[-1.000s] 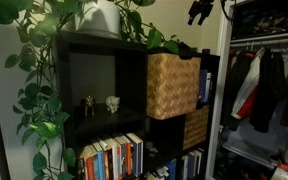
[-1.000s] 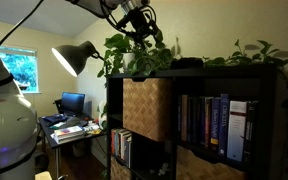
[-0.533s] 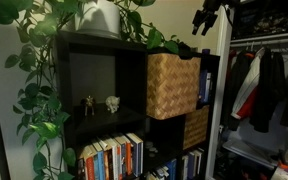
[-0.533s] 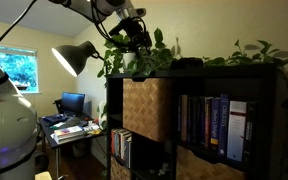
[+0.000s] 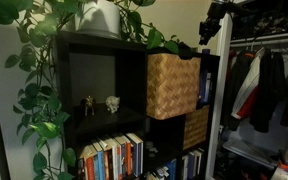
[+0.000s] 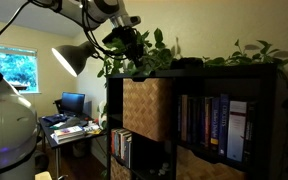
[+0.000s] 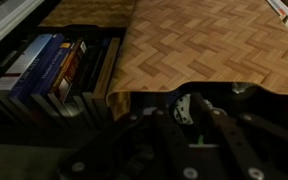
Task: Push out the compartment, take out two black objects then push the compartment black inside.
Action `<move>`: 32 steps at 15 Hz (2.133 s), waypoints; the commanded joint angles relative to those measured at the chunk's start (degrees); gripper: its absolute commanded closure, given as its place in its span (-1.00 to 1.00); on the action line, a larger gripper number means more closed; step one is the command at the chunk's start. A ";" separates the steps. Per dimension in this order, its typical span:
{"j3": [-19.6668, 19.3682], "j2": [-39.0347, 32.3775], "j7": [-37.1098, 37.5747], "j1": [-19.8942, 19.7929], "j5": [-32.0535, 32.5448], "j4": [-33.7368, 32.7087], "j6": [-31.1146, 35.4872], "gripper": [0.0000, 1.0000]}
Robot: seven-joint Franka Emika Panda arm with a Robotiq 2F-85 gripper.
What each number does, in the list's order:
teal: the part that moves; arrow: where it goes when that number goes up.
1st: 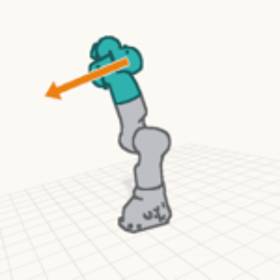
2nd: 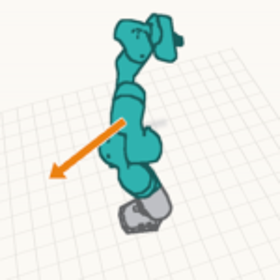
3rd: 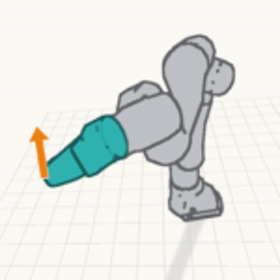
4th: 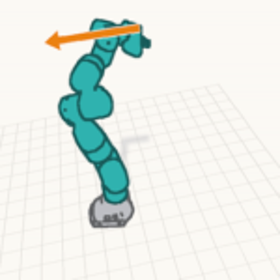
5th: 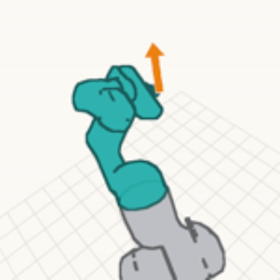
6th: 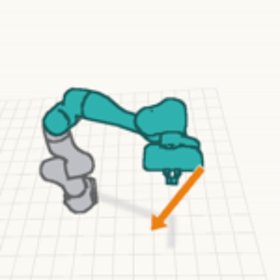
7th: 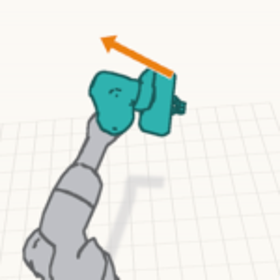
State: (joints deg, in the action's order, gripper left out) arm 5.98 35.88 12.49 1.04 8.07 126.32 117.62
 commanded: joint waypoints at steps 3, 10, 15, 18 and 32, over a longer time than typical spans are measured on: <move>1.09 3.81 2.29 -0.20 -1.99 9.02 6.42 0.96; 3.16 4.11 7.30 -0.79 -3.65 14.83 13.87 0.92; 5.01 2.83 13.53 -2.78 -3.78 17.48 22.65 0.92; 6.09 2.26 15.56 -3.62 -3.83 18.97 25.71 0.93; 8.46 -5.60 18.59 -7.15 -3.79 18.84 39.55 0.91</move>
State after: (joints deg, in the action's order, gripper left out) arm 13.03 33.42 30.27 -4.09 5.05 145.75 152.94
